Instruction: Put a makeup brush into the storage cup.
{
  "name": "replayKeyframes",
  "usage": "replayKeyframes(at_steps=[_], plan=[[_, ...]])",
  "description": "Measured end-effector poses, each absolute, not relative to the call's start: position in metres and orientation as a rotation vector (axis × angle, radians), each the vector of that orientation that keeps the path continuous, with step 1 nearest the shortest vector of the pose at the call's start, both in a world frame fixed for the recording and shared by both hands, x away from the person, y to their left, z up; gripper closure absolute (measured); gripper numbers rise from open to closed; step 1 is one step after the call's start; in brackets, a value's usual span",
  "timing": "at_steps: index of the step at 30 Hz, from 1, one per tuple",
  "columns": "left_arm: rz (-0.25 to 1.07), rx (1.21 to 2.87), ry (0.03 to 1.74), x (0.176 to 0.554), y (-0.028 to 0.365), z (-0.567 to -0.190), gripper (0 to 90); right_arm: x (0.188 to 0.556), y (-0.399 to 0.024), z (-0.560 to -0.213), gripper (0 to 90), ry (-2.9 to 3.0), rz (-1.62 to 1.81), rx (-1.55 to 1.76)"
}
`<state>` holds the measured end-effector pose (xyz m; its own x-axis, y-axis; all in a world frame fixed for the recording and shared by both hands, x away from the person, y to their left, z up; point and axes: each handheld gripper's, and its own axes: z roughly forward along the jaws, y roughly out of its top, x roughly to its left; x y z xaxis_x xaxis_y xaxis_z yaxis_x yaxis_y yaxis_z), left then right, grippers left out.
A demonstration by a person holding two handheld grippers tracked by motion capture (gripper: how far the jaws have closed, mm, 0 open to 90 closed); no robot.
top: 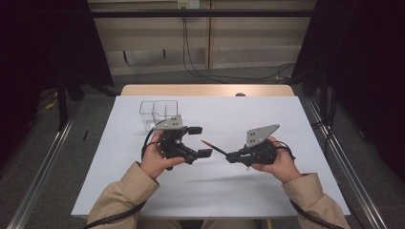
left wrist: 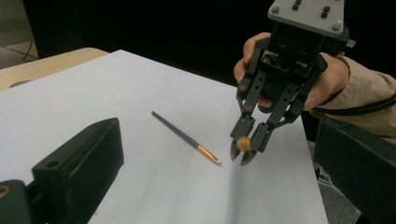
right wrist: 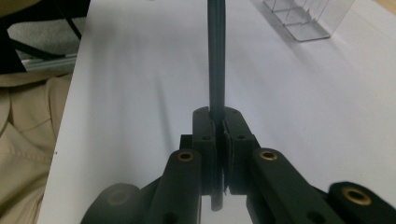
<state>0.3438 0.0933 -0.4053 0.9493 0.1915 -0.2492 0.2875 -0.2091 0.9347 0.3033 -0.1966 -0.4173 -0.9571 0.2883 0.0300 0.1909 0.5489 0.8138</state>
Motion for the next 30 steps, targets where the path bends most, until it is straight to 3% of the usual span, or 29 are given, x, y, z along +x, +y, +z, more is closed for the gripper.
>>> replayKeyframes(at_steps=[14, 30], plan=[[-0.089, 1.756, 0.348, 0.3427, 0.0945, -0.407, 9.5, 0.3034, -0.1948, -0.4184, 85.3, 2.548, 1.539, 0.505], [-0.114, 1.708, 0.337, 0.3418, 0.097, -0.4107, 41.3, 0.304, -0.1883, -0.4203, 85.3, 2.525, 1.577, 0.513]])
